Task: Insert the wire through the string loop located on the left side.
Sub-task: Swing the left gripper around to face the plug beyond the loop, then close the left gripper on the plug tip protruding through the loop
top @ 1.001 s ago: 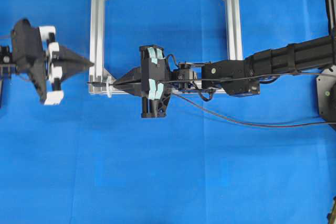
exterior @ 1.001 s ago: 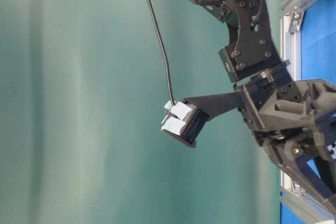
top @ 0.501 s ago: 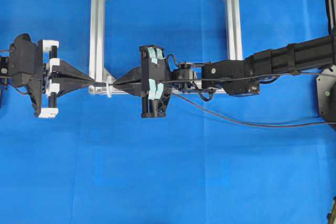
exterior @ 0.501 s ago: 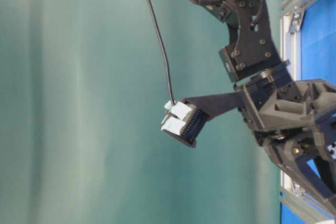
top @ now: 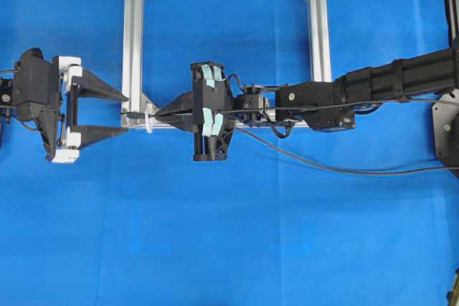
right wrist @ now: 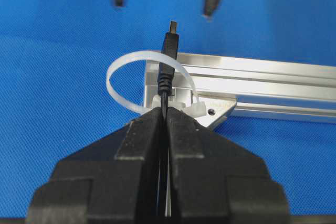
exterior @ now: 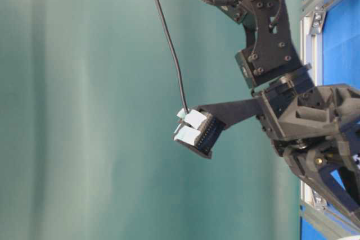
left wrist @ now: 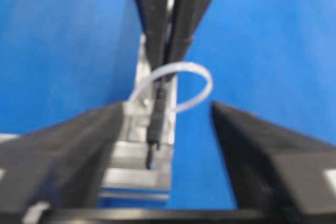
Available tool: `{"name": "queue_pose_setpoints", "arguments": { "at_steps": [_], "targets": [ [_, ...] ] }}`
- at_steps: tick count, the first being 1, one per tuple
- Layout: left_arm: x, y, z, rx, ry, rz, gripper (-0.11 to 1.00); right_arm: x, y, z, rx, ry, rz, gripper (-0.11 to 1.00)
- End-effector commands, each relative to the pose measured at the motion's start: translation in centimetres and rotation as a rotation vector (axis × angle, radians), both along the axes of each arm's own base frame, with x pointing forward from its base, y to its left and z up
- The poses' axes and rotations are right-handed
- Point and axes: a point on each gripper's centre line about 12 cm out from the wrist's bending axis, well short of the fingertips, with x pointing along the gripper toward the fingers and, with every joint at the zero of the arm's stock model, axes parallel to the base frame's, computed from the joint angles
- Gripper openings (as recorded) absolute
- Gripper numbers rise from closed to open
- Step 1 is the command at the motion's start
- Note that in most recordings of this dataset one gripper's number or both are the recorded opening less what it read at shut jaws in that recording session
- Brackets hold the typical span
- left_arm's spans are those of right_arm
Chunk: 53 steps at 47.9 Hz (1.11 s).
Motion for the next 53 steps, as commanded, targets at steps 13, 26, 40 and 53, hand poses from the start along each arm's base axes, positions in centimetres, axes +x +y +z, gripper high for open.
{"name": "queue_pose_setpoints", "arguments": {
  "at_steps": [13,26,40,53],
  "targets": [
    [1.0,-0.3,0.3,0.002,0.023,-0.014,0.90,0.3,0.1,1.4,-0.001,-0.035,0.002,0.00],
    [2.2,-0.1,-2.6,0.001,0.155,-0.006,0.89,0.3,0.1,1.4,-0.002,-0.035,0.003,0.00],
    [2.3,-0.1,-2.4,0.000,0.146,-0.005,0.87,0.3,0.1,1.5,-0.001,-0.037,0.002,0.00],
    [2.5,-0.1,-2.3,0.001,0.139,-0.006,0.86,0.3,0.0,1.5,-0.001,-0.037,0.000,0.00]
  ]
}}
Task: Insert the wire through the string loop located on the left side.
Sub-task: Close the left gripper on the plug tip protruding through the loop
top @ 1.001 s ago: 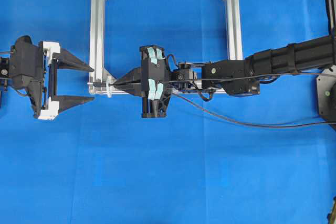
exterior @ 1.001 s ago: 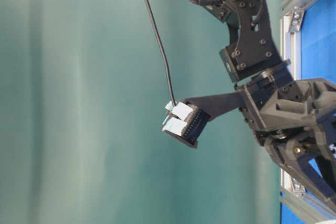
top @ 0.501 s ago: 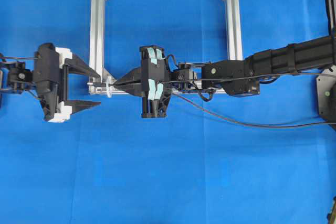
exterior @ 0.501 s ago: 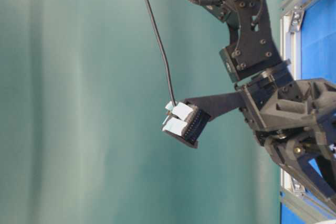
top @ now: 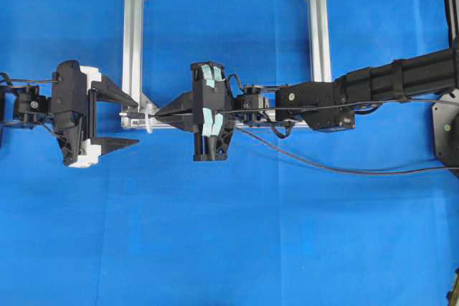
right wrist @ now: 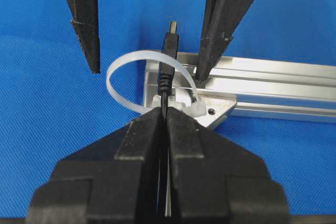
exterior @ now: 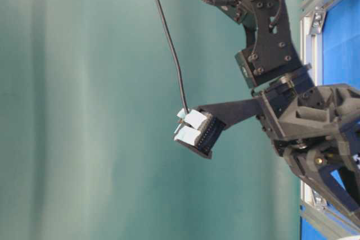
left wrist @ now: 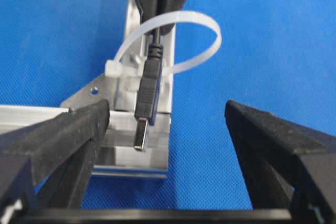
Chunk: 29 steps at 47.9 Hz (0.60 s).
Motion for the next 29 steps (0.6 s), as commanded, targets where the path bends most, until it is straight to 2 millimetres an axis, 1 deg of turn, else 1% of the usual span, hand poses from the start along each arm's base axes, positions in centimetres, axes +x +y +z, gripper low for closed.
{"name": "queue_pose_setpoints", "arguments": {
  "at_steps": [1,24,27,29],
  "targets": [
    [0.69,0.06,0.94,0.000,-0.043,0.002,0.86,0.28,0.07,1.32,-0.001,-0.034,0.002,0.00],
    [0.79,0.04,1.01,0.001,-0.046,0.001,0.85,0.28,0.00,1.32,-0.002,-0.034,0.001,0.00],
    [0.89,0.05,1.13,0.000,-0.051,0.002,0.82,0.28,-0.01,1.32,-0.001,-0.034,0.000,0.00],
    [0.99,0.06,1.20,-0.001,-0.054,0.003,0.77,0.27,0.00,1.30,-0.004,-0.032,0.002,0.00]
  ]
}}
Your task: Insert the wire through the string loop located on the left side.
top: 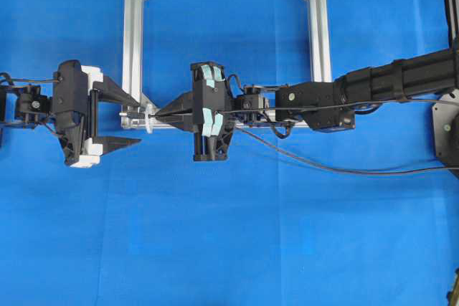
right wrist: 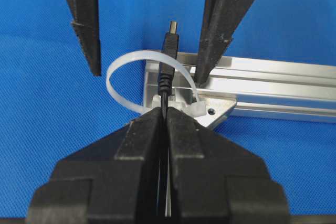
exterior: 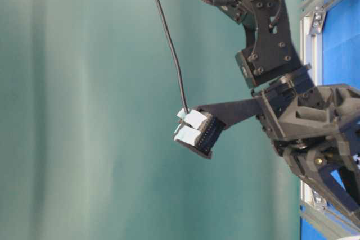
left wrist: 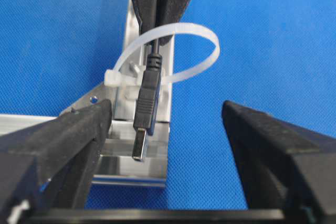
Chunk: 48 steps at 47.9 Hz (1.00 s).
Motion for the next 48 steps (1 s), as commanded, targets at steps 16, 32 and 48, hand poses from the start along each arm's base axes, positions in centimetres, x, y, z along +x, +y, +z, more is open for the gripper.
{"name": "queue_pose_setpoints", "arguments": {
  "at_steps": [16,32,48],
  "targets": [
    [0.72,0.38,0.99,-0.002,-0.031,0.015,0.08,0.28,0.07,1.39,-0.003,-0.035,0.002,0.00],
    [0.57,0.38,0.86,-0.002,-0.020,0.015,0.08,0.28,-0.02,1.39,0.000,-0.035,-0.001,0.00],
    [0.50,0.37,0.77,-0.004,-0.014,0.015,0.08,0.20,0.05,1.22,0.010,-0.023,-0.004,0.21]
  ]
}}
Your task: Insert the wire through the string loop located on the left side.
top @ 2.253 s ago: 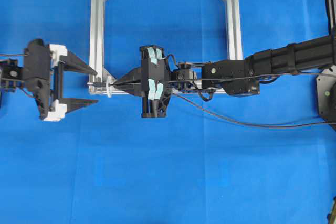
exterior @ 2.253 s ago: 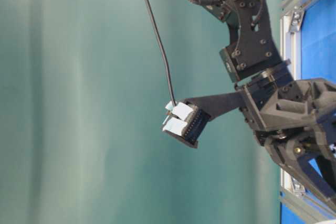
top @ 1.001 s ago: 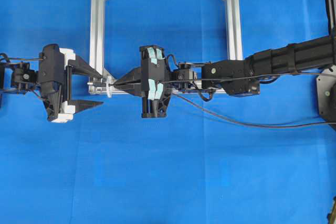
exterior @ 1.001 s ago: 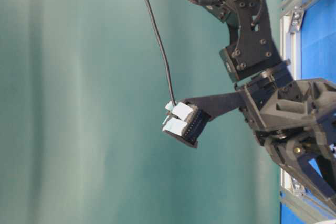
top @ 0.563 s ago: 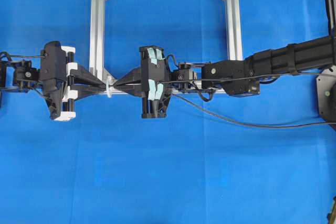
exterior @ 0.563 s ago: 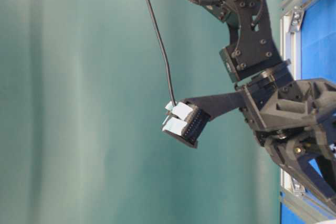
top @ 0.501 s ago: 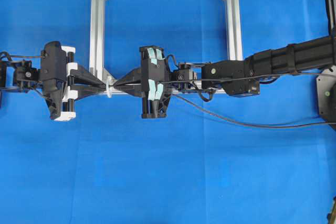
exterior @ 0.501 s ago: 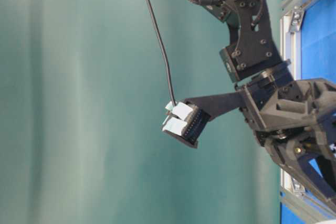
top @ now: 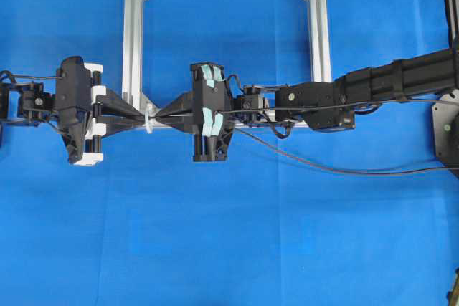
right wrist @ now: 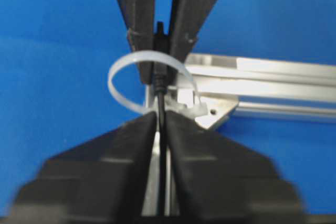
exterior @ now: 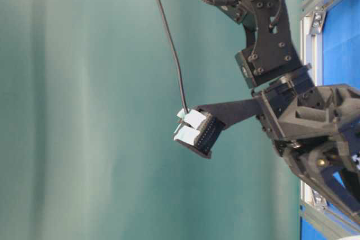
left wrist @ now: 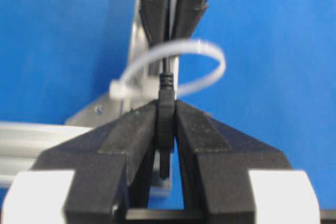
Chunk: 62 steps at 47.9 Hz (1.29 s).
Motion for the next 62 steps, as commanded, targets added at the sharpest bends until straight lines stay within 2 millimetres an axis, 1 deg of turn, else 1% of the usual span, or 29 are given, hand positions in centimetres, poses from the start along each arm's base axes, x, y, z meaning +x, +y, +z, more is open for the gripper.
{"name": "queue_pose_setpoints", "arguments": {
  "at_steps": [1,5,6,9,12,14,18,23,39,47,57,62],
  "targets": [
    [0.3,0.0,0.6,0.003,-0.026,0.000,0.08,0.2,0.0,1.3,0.003,-0.026,-0.002,0.26],
    [0.3,0.1,0.7,0.003,-0.027,0.002,0.08,0.1,0.1,1.2,0.006,-0.016,-0.002,0.51],
    [0.3,0.0,0.7,0.002,-0.029,0.000,0.08,0.1,0.1,1.1,0.006,-0.012,-0.002,0.59],
    [0.3,0.0,0.7,0.003,-0.028,0.000,0.08,0.1,0.0,1.1,0.007,-0.012,-0.004,0.77],
    [0.3,0.0,0.7,0.002,-0.028,0.000,0.08,0.1,0.0,1.1,0.009,-0.013,-0.006,0.91],
    [0.3,0.0,0.7,0.002,-0.028,0.000,0.08,0.1,0.0,1.2,0.009,-0.016,-0.006,0.96],
    [0.1,0.0,0.7,0.004,-0.026,-0.001,0.08,0.1,0.0,1.2,0.009,-0.016,-0.006,0.95],
    [-0.6,0.1,0.9,0.002,-0.017,0.000,0.08,0.1,0.0,1.1,0.009,-0.011,-0.006,0.97],
    [-4.0,0.0,3.1,-0.027,0.001,0.002,0.08,-0.2,0.0,1.1,0.009,-0.008,-0.006,0.97],
    [-5.6,-0.1,5.0,-0.036,-0.013,-0.006,0.08,-0.2,0.0,1.0,0.009,-0.005,-0.006,0.97],
    [-7.6,-0.3,7.8,-0.063,-0.069,-0.012,0.08,-0.2,0.0,1.1,0.009,-0.008,-0.006,0.97],
    [-8.7,-0.4,8.9,-0.078,-0.083,-0.014,0.08,-0.2,0.0,1.0,0.009,-0.006,-0.006,0.97]
  ]
}}
